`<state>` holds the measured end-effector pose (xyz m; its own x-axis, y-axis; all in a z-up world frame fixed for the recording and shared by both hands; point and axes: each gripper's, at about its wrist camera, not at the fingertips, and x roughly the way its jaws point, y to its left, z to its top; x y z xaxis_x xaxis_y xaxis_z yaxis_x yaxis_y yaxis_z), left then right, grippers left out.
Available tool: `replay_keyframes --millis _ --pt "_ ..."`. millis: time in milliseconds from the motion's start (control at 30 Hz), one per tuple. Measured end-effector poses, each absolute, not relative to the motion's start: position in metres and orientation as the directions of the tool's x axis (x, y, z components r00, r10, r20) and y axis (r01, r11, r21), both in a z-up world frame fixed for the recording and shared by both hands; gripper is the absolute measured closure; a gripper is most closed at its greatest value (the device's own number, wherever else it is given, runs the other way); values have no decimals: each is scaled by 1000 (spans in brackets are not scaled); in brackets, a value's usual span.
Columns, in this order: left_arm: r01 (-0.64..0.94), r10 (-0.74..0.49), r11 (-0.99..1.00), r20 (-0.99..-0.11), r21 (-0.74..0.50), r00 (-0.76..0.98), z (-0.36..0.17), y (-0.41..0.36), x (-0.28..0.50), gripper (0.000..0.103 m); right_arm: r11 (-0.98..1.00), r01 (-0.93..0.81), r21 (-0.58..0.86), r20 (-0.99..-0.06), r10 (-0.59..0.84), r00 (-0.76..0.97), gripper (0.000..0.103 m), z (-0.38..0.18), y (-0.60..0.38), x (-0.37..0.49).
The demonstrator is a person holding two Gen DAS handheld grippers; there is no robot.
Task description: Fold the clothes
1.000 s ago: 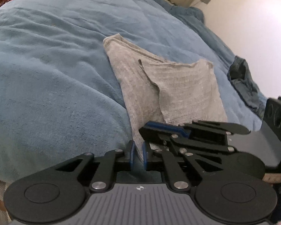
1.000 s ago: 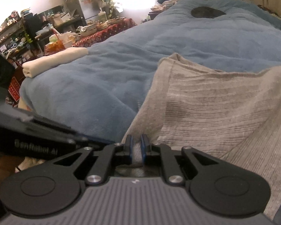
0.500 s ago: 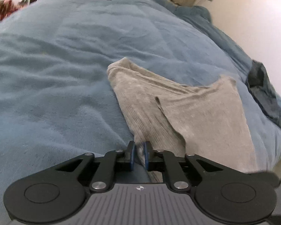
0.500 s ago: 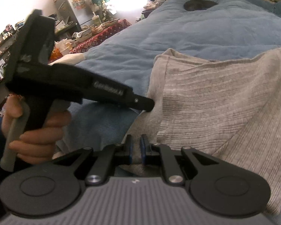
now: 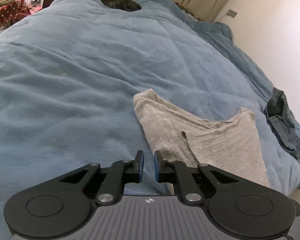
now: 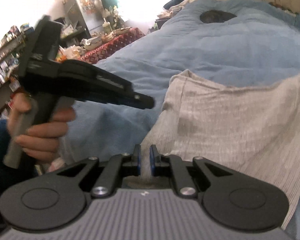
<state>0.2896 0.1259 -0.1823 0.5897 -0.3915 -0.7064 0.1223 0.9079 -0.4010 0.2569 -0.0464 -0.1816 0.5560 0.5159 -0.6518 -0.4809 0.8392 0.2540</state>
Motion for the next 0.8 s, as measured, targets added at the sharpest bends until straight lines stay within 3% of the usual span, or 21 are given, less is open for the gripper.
replay_keyframes --millis 200,367,500,733,800 --pt "159 -454 879 -686 -451 568 -174 125 257 93 809 -575 125 -626 514 587 95 -136 -49 280" --pt "156 -471 871 -705 -465 529 -198 97 251 93 719 -695 21 -714 498 493 94 -123 -35 343" --pt "164 -428 898 -719 -409 548 -211 84 233 92 667 -745 26 -774 485 408 94 -132 -16 397" --pt "126 -435 887 -711 -444 552 -216 86 222 92 607 -794 -34 -855 394 337 95 -184 27 446" --pt "104 -423 889 -712 -447 560 -217 85 217 92 602 -797 -47 -884 346 313 102 -201 36 458"
